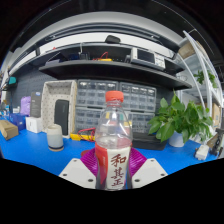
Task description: Pour water
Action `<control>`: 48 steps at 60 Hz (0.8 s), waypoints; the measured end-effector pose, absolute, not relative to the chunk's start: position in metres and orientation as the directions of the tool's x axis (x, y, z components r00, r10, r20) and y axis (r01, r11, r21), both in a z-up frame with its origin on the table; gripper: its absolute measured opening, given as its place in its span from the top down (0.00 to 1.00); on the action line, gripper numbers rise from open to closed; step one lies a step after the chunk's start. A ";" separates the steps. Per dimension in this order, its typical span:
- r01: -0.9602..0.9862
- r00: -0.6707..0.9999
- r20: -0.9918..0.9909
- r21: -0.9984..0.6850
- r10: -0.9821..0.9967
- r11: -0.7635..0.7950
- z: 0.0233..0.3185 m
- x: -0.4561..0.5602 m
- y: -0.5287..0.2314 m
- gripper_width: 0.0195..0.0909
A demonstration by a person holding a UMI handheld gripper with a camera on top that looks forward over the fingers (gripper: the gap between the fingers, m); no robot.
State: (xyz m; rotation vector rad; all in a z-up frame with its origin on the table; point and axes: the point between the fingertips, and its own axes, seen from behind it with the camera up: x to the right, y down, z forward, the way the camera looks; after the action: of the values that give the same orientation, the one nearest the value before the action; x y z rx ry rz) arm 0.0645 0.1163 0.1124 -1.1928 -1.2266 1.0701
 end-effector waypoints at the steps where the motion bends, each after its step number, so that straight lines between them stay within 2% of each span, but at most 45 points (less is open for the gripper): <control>1: 0.040 0.065 0.104 -0.994 0.992 0.102 0.112 0.064 0.116 0.77; 13: 0.093 0.038 0.198 -0.977 0.980 0.193 0.111 0.051 0.104 0.78; 24: 0.142 -0.009 0.505 -0.853 0.863 0.502 0.120 0.011 0.085 0.78; 32: 0.138 -0.048 0.734 -0.667 0.678 0.732 0.133 -0.030 0.063 0.78; 39: 0.102 -0.079 0.893 -0.435 0.443 0.895 0.144 -0.062 0.042 0.78; 48: 0.070 -0.085 0.987 -0.127 0.133 0.989 0.151 -0.088 0.012 0.78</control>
State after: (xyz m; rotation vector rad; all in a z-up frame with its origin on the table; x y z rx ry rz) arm -0.0882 0.0118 0.1507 -0.1558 -1.6575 0.0525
